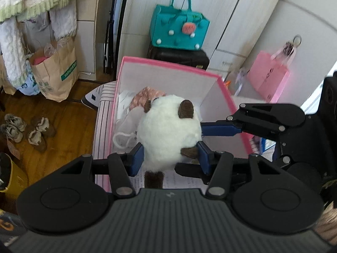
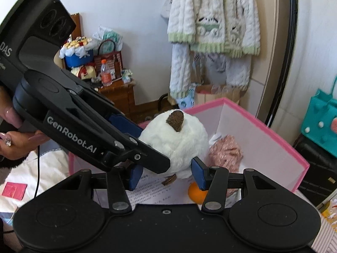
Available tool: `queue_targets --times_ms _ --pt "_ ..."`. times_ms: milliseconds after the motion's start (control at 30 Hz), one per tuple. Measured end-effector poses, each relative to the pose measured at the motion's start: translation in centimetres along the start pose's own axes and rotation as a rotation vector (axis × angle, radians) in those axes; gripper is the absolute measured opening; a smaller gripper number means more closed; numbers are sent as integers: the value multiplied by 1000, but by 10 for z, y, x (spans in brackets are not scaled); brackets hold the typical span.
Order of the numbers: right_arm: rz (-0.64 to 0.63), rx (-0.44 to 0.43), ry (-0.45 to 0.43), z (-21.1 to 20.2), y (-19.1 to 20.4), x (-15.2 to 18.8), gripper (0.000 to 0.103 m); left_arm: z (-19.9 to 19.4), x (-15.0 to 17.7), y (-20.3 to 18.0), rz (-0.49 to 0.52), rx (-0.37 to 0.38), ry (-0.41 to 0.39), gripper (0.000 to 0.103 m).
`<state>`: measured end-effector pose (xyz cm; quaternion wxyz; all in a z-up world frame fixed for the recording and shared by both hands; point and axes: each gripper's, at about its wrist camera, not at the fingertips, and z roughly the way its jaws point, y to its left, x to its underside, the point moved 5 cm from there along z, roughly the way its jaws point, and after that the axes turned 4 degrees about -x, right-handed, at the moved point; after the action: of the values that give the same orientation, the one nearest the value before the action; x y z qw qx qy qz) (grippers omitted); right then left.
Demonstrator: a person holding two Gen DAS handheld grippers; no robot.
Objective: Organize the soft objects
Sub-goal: 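Lower the plush cat into the box and open both grippers, then move both tools back toward the blue wet-wipe pack on the table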
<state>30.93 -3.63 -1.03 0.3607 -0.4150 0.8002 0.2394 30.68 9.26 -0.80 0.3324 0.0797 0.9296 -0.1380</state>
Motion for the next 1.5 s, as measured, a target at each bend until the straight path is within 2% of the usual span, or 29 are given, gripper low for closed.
queue_targets --times_ms 167,433,667,767,900,1100,1300,1500 --pt "-32 -2 54 17 -4 6 54 13 4 -2 99 -60 14 52" --pt "-24 -9 89 27 -13 3 50 20 -3 4 127 -82 24 52" --pt "-35 23 152 43 -11 5 44 20 1 6 93 -63 3 50" --pt "-44 44 191 46 -8 4 43 16 1 7 70 -53 -13 47" --pt "16 34 144 26 -6 0 44 4 3 7 46 -43 -37 47" --pt "60 93 82 -20 1 0 49 -24 6 -3 64 -29 -72 47" --pt "160 121 42 -73 6 6 52 -53 10 -22 118 8 -52 47" --pt "192 145 5 -116 23 15 55 -79 21 -47 163 66 -31 56"
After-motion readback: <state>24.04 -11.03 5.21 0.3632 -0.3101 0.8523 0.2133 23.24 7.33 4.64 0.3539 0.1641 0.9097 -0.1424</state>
